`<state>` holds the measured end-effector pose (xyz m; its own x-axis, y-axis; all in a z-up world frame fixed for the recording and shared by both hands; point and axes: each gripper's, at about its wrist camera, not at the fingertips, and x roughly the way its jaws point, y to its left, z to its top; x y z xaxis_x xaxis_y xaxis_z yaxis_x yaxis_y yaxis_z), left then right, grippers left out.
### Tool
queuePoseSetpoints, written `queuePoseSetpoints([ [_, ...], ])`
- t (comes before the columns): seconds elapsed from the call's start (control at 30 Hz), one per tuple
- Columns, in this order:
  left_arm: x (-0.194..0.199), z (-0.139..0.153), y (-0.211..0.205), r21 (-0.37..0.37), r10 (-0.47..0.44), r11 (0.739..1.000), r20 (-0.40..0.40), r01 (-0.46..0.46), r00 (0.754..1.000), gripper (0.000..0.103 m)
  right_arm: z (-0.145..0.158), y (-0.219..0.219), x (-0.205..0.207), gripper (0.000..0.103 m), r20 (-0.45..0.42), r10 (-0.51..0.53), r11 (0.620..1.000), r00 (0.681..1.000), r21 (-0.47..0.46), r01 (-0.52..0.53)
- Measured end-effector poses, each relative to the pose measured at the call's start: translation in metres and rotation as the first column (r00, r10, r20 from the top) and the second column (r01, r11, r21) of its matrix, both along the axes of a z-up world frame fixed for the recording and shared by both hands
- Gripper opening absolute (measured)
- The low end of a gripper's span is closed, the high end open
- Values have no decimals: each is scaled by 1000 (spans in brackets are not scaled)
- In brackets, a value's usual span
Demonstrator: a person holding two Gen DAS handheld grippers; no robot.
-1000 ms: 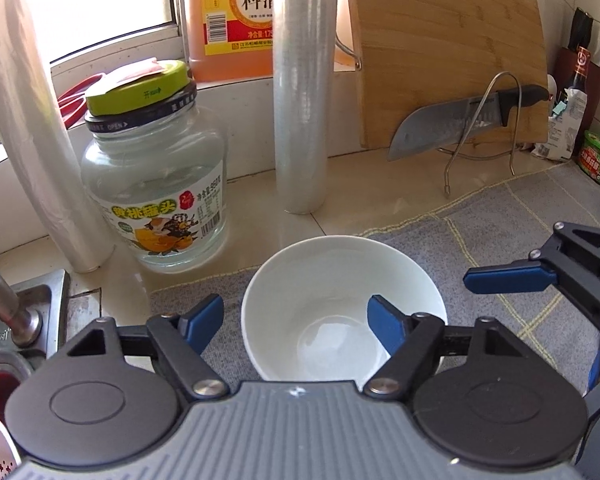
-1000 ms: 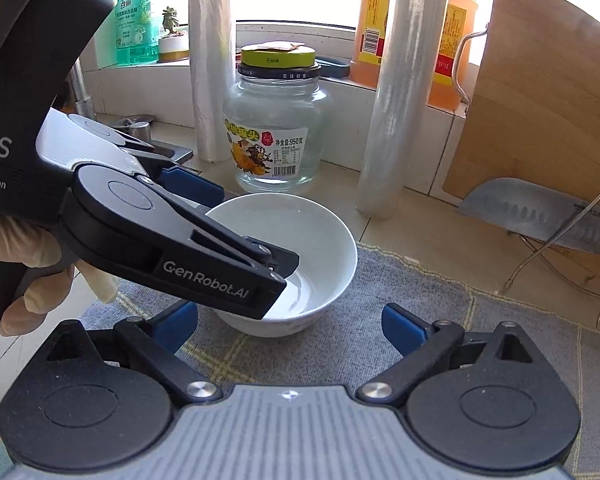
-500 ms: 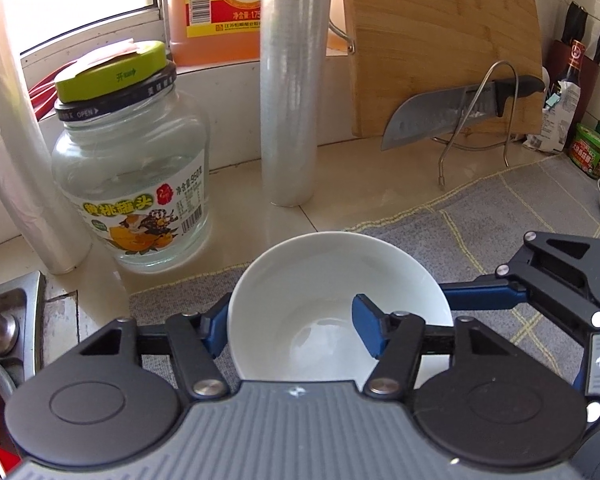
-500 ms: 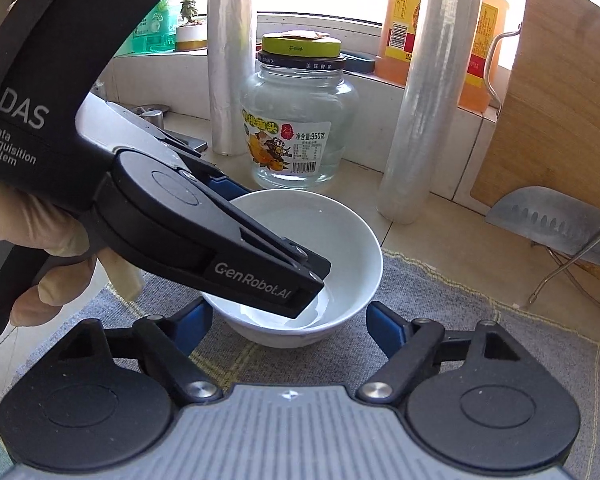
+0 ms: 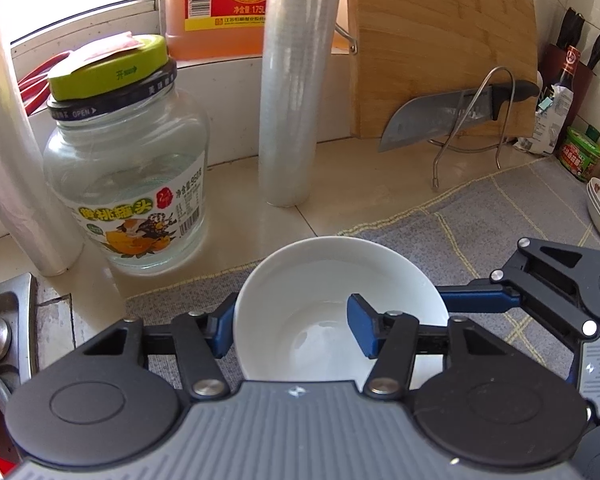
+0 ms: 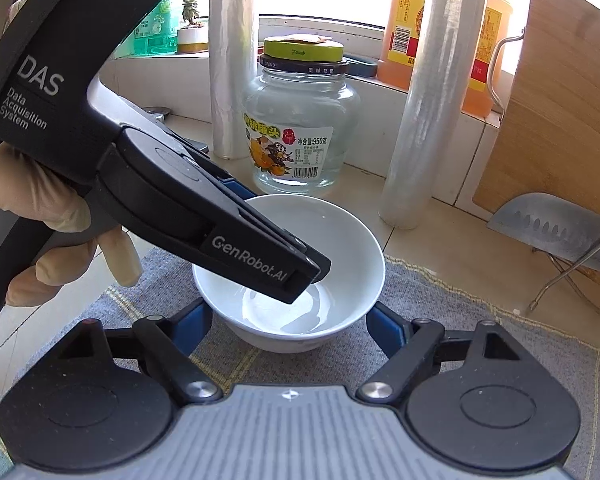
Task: Organize plates and bowls
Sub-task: 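Grasp the rim of the white bowl with the left gripper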
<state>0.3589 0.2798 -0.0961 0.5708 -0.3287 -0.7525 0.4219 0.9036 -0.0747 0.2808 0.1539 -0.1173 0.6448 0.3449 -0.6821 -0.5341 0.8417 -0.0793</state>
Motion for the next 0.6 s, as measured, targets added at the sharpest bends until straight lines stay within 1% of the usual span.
queuePoseSetpoints([
  [0.2, 7, 4, -1, 18, -12, 1000, 3, 12, 1000, 56, 0, 0, 0, 88, -2, 2, 1000, 1000, 0, -2],
  [0.3, 10, 4, -1, 6, -31, 1000, -17, 31, 999, 56, -1, 0, 0, 89, 2, -1, 1000, 1000, -1, 1],
  [0.37, 11, 4, -2, 13, -40, 999, -19, 40, 999, 56, -2, 1, -1, 91, 15, -2, 1000, 1000, -12, 3],
  [0.43, 11, 3, -2, 13, -51, 999, -27, 52, 998, 54, -1, 0, -1, 91, 14, -1, 1000, 1000, -9, 1],
  [0.6, 12, 2, -3, 9, -50, 999, -33, 50, 998, 54, -1, 1, 1, 90, 10, 8, 1000, 1000, -5, -8],
])
